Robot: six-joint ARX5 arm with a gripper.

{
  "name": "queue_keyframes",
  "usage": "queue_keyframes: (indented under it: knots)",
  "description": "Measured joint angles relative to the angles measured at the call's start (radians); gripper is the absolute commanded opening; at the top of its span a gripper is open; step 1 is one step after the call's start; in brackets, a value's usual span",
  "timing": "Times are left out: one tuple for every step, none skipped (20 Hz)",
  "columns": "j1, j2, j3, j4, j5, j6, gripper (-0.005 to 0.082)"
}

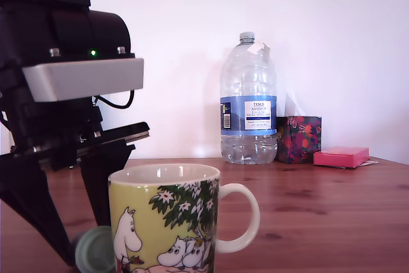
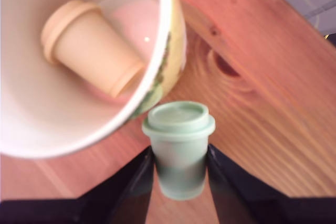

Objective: Pick up the coffee capsules from the table one by one and drop them inside the nearest coffee cup

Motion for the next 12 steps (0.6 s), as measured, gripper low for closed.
queue_keyframes:
  knots:
    - [0.0,0.001,0.0,0.0,0.0,0.0,0.0194]
    - [0.0,0.001,0.0,0.0,0.0,0.0,0.0178]
    - [0.0,0.001,0.0,0.001,0.0,0.0,0.0157]
    - [0.0,0.001,0.0,0.001,0.0,0.0,0.0138]
    - [0.0,0.001,0.0,0.001,0.0,0.0,0.0123]
    - [0.0,0.001,0.0,0.001,0.0,-0.001,0.0123]
    - [0.0,0.001,0.0,0.001,0.001,-0.005,0.0123]
    - [0.0,0.001,0.0,0.001,0.0,-0.008,0.0124]
    - [0.0,0.001,0.0,0.001,0.001,-0.008,0.0125]
    - [0.0,0.001,0.0,0.001,0.001,-0.008,0.0125]
    - [0.0,0.001,0.0,0.001,0.001,-0.009,0.0125]
    - [0.0,0.001,0.0,0.001,0.001,-0.009,0.0125]
